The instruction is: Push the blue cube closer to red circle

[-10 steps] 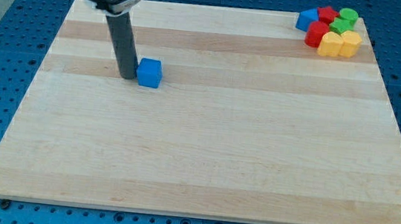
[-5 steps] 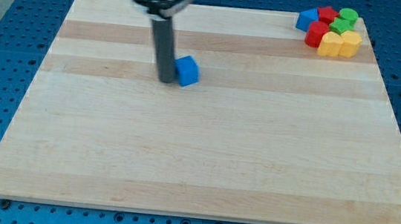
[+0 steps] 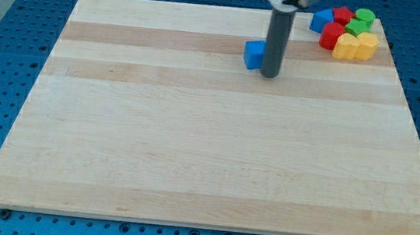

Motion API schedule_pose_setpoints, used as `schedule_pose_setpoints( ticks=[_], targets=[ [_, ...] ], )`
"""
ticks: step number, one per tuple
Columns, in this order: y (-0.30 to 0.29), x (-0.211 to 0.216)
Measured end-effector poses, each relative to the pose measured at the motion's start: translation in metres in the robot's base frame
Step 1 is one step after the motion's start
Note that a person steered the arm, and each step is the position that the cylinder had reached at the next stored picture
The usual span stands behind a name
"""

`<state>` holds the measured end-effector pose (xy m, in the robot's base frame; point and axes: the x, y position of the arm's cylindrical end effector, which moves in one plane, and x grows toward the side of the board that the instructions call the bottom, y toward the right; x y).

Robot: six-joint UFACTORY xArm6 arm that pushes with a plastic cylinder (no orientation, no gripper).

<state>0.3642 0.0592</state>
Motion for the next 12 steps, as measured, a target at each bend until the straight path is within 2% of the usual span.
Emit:
schedule_pose_setpoints(
  ticks=[1,2,5,7,9,10,12],
  targets=[
    [-0.042,0.005],
    [-0.053,-0.005],
    [0.030,-0.071],
    [0.019,-0.068],
    [0.033,-0.037],
    [0.060,-0.040],
    [0.093,-0.072]
  ],
)
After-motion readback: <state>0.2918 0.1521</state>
